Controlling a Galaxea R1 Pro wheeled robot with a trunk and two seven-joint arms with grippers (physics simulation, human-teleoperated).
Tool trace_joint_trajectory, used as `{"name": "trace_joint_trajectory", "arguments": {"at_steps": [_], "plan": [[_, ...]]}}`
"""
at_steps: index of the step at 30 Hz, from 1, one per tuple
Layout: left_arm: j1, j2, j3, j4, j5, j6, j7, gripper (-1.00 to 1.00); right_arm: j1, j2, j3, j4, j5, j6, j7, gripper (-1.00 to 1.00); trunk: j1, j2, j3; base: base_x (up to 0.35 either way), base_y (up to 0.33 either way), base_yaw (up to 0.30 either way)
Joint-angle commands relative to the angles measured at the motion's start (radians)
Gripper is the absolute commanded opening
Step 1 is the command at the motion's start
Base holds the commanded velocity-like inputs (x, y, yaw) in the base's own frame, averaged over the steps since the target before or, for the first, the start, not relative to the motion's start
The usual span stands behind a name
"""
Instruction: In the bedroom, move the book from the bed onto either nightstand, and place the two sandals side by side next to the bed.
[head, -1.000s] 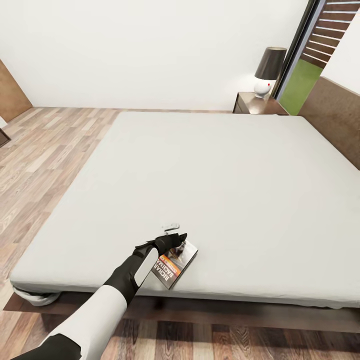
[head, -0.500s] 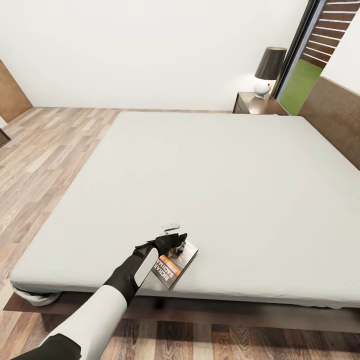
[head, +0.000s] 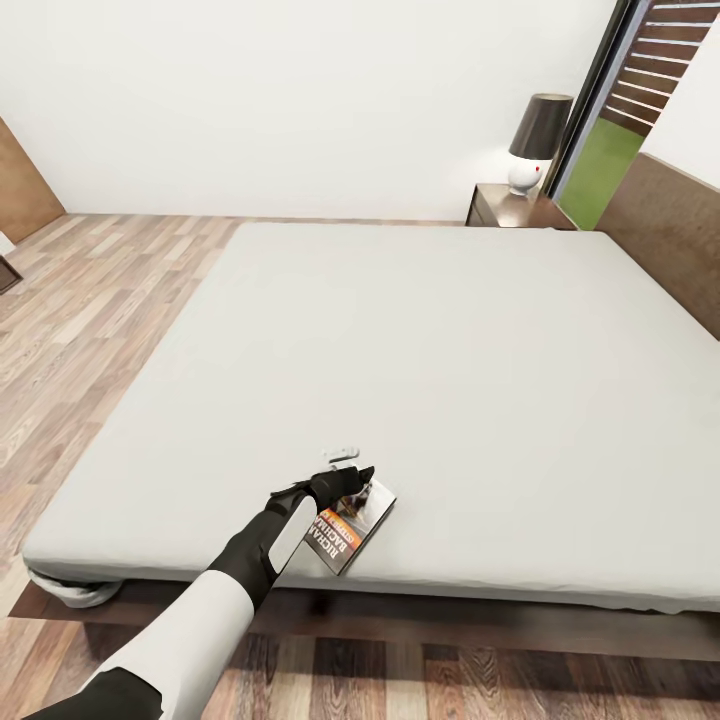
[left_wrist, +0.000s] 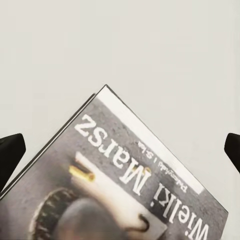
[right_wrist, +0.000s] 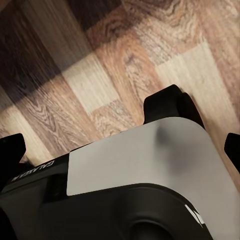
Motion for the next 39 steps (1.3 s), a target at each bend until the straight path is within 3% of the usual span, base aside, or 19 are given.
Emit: {"name": "trace_joint_trajectory", "arguments": {"at_steps": [1,39], "plan": [[0.0,0.0,0.0,-0.001,0.004,0.005,-0.001,1.0,-0.001,0.0,-0.005,0.003,-0.004,0.002,0.005,1.0,0.0,0.0,-0.001,-0.002,0.0,0.0],[0.0,0.0,0.0,-0.001,0.004,0.005,-0.001,1.0,-0.001,0.0,-0.005,0.003,-0.004,0.002,0.005,1.0,0.0,0.0,-0.001,-0.042,0.0,0.0]]}}
